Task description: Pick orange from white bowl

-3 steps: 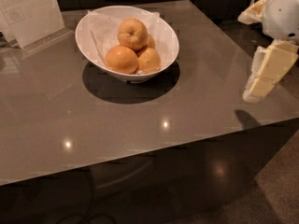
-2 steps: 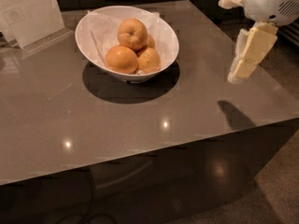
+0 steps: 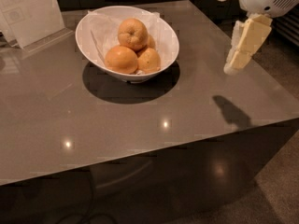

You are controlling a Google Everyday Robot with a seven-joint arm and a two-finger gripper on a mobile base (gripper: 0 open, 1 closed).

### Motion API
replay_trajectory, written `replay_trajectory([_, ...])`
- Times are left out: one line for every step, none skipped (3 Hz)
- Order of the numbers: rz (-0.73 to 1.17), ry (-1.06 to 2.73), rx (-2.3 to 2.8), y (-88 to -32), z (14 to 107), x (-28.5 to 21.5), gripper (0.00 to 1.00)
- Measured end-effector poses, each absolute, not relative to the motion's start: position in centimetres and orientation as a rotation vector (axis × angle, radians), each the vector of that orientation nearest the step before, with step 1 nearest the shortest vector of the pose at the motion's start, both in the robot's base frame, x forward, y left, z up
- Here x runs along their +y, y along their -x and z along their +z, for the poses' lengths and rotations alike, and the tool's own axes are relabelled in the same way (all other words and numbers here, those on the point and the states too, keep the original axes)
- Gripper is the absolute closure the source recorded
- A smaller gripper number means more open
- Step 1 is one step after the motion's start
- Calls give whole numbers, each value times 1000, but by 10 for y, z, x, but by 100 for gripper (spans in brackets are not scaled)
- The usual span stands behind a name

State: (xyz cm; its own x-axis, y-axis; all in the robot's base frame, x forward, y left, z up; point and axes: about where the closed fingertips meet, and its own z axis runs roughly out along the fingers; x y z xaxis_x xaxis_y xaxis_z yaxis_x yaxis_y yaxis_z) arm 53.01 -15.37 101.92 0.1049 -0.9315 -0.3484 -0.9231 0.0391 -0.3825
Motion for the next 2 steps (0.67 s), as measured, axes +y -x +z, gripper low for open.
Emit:
replay_trajectory([25, 1951, 1701, -563, 1021, -135, 0])
replay_trajectory([104, 2017, 1610, -595, 1014, -112, 0])
